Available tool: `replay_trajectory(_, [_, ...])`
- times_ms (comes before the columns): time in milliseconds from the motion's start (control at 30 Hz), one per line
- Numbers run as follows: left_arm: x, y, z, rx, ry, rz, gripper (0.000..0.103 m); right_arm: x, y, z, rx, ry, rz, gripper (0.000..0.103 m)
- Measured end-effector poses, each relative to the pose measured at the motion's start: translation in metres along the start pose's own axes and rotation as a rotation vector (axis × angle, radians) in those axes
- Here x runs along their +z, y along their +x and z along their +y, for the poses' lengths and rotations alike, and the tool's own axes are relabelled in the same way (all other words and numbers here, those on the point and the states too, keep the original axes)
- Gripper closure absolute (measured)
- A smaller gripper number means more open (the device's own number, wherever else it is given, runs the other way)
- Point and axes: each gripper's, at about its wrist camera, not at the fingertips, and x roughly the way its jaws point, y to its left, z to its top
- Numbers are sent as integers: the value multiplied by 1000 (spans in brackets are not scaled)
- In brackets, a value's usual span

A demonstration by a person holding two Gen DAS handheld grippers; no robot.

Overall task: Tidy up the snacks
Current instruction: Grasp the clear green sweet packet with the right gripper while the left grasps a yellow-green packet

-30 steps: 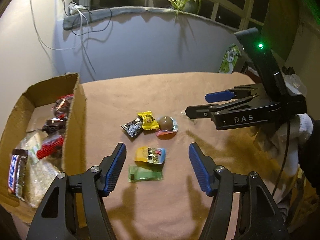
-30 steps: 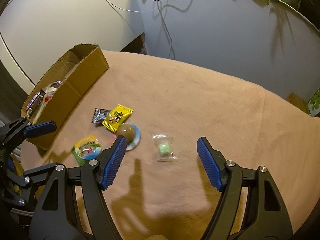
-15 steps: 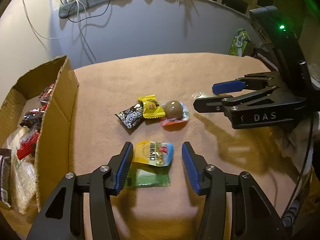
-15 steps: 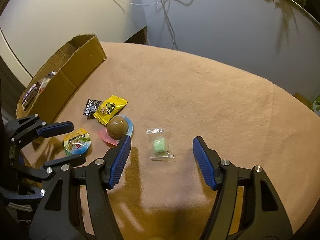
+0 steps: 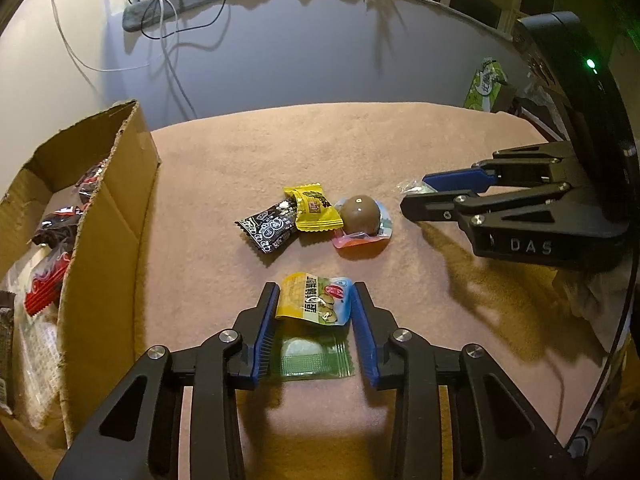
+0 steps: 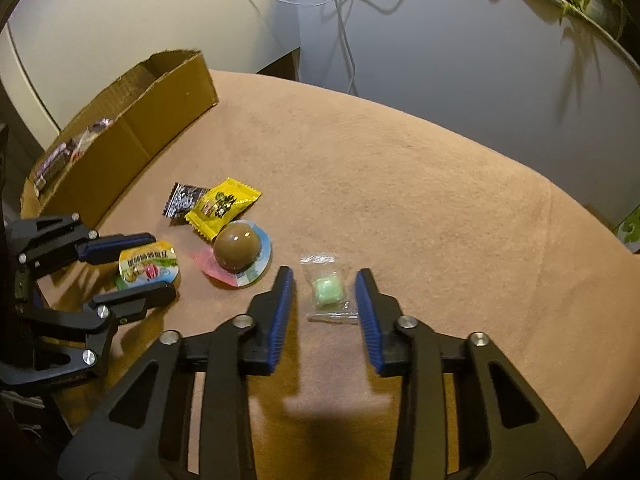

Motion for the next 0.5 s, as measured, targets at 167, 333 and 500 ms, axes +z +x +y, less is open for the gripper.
replay_trajectory(167, [-1, -2, 1, -6, -9, -7, 70, -2, -2, 8, -36, -39, -3, 79])
replay_trajectory(333, [-2, -6, 2, -16, -22, -20, 70, -4, -8, 5, -20, -18, -15, 79])
replay_trajectory(500, [1, -18, -1, -34, -27, -47, 70, -6, -19, 0, -13, 6, -35, 79])
